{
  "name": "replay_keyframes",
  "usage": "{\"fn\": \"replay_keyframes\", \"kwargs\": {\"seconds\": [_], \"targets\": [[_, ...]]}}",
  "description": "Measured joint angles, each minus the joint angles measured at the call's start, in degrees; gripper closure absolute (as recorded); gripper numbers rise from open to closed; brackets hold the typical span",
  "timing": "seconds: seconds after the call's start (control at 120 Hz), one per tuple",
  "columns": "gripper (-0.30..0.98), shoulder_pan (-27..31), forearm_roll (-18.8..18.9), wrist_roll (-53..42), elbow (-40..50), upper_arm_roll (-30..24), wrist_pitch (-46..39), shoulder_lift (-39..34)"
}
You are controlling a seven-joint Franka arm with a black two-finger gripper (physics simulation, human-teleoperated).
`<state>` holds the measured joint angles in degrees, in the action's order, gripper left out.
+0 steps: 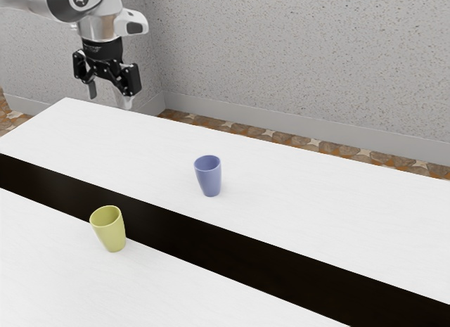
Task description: Place the right cup onto the left cup
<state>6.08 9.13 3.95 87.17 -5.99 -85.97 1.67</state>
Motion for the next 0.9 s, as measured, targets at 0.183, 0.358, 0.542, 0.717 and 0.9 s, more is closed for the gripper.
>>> {"fn": "replay_keyframes", "kwargs": {"seconds": [0.183,0.358,0.542,0.717,0.9], "targets": [[0.00,0.35,0.18,-0.25,-0.31,-0.47,-1.36,1.35],[0.00,0.84,0.42,-0.41,-1.32,-2.80,-4.36,5.03],[0.00,0.32,0.43,-0.23,-4.61,-5.19,-8.20,11.79],[0.00,0.31,0.63,0.66,-5.90,-6.39,-11.86,16.62],[0.00,-0.09,1.21,2.45,-6.61,-8.33,-16.12,21.67]]}}
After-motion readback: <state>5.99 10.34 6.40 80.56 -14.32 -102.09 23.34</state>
